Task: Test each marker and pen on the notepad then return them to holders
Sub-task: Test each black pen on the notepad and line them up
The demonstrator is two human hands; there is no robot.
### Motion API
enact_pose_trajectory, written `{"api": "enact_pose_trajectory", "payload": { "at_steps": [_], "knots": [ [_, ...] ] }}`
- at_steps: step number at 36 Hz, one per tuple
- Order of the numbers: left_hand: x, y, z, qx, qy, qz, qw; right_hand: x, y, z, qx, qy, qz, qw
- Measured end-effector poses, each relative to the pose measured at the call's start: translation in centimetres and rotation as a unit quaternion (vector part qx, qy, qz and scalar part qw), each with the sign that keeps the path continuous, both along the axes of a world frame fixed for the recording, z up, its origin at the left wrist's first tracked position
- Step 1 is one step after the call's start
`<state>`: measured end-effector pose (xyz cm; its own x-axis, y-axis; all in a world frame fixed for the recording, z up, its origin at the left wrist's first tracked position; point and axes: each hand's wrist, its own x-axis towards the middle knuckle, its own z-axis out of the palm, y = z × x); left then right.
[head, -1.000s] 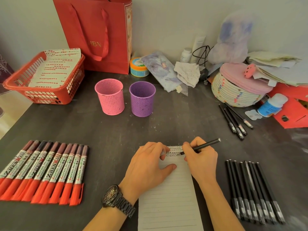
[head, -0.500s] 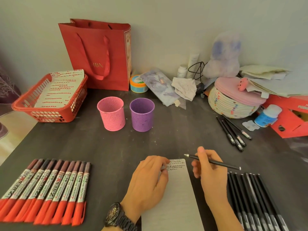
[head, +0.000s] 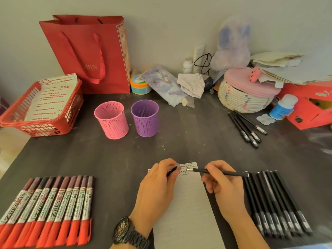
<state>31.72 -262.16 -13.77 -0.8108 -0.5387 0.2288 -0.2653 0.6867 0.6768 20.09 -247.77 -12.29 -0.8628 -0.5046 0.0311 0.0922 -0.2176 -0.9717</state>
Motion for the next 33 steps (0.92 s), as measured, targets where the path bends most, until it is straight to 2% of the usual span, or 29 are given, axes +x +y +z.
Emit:
{"api": "enact_pose_trajectory", "payload": {
  "at_steps": [9,33],
  "knots": [
    [0.17,-0.14,-0.04,-0.058,0.036,-0.015,0.998,0.11,0.15,0.29,-0.013,-0.020,0.010,1.000],
    [0.19,-0.42,-0.57,-0.117,0.068,-0.035,0.990,0.56,-0.27,0.42,0.057,0.046,-0.008,0.997]
  ]
}}
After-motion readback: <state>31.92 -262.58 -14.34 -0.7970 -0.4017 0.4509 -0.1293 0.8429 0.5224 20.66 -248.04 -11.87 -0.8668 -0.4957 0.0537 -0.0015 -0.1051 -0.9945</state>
